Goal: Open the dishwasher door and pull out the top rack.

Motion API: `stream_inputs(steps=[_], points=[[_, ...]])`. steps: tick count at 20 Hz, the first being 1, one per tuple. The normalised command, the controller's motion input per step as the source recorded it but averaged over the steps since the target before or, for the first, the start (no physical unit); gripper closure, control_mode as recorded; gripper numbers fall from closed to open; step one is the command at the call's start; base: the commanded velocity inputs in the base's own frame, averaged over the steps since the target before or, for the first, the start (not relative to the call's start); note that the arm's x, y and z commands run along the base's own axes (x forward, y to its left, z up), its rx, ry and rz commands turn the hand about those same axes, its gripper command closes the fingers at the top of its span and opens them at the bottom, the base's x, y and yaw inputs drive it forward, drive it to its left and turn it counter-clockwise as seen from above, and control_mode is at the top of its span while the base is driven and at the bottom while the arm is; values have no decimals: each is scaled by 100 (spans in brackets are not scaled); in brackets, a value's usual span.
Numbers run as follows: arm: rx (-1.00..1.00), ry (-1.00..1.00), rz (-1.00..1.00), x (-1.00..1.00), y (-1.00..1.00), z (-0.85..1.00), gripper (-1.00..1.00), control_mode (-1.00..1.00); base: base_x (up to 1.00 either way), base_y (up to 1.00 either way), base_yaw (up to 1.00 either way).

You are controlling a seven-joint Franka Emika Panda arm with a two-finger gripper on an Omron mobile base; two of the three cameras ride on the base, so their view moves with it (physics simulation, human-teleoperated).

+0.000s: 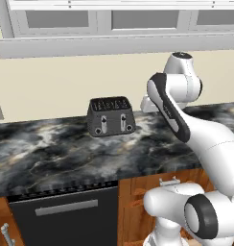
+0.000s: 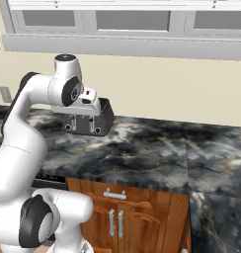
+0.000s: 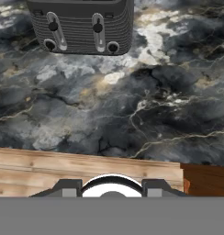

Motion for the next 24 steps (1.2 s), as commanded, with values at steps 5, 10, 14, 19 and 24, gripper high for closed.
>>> stream_inputs(steps=[5, 10, 14, 19, 24], points=[[0, 0, 0, 0, 0, 0, -100, 100, 0, 0, 0], [0, 0, 0, 0, 0, 0, -100, 100, -2, 0, 15], [0, 0, 0, 0, 0, 0, -100, 100, -4, 0, 42], [0, 0, 0, 0, 0, 0, -100, 100, -3, 0, 46], [0, 0, 0, 0, 0, 0, -100, 100, -11, 0, 44]])
